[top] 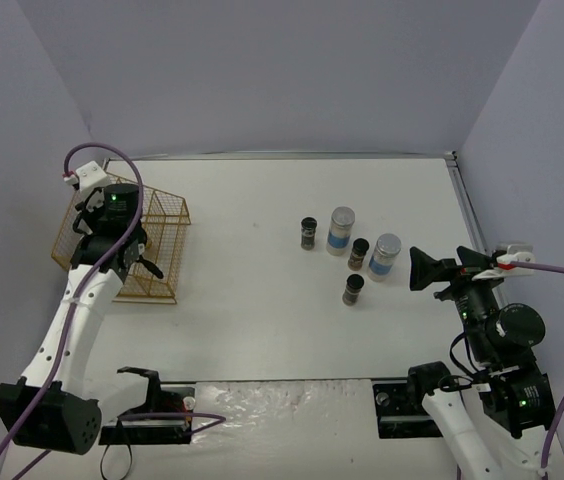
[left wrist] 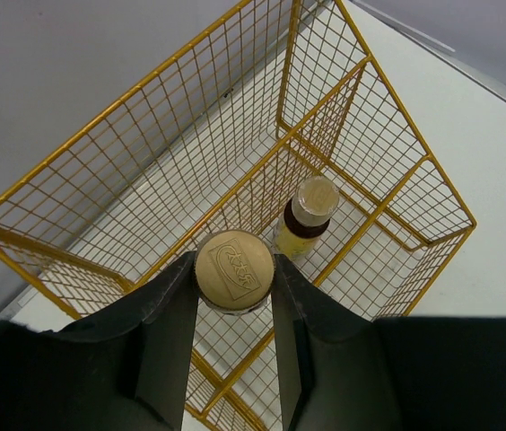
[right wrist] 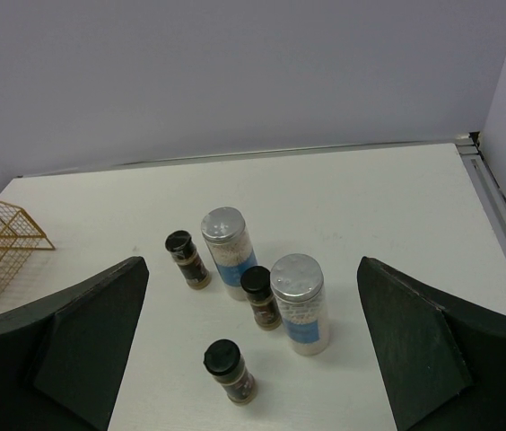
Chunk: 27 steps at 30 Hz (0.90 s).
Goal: Organize the condiment bottles
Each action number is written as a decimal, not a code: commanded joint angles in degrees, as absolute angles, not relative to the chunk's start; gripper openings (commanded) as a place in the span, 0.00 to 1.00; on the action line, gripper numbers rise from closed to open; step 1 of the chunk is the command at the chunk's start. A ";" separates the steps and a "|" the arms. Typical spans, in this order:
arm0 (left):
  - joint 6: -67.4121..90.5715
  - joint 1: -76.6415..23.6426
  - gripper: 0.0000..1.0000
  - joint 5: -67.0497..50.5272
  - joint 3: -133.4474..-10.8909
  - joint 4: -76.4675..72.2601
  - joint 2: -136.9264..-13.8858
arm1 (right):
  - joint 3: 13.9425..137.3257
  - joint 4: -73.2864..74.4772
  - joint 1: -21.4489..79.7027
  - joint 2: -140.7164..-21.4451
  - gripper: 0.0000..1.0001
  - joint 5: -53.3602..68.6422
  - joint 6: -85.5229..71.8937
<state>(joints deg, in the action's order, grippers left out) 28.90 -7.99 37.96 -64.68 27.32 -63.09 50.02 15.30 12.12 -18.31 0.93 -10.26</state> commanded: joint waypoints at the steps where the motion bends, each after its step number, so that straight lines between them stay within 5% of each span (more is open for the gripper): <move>1: 31.44 -7.21 0.00 38.56 -65.42 17.81 -63.97 | 49.83 11.16 12.61 -18.33 1.00 1.85 -9.76; 18: 35.98 -7.12 0.03 41.01 -56.75 11.62 -68.64 | 49.31 11.18 12.58 -18.37 1.00 2.11 -9.84; 22: 37.82 -7.12 0.10 41.31 -56.90 13.34 -68.99 | 49.50 11.25 12.57 -18.46 1.00 2.23 -9.76; 27: 38.66 -7.12 0.32 42.27 -56.99 15.57 -69.54 | 49.62 11.25 12.57 -18.66 1.00 2.29 -9.71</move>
<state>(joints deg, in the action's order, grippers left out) 36.51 -7.46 38.91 -55.44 18.04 -70.27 49.17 15.31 12.12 -17.78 1.22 -10.26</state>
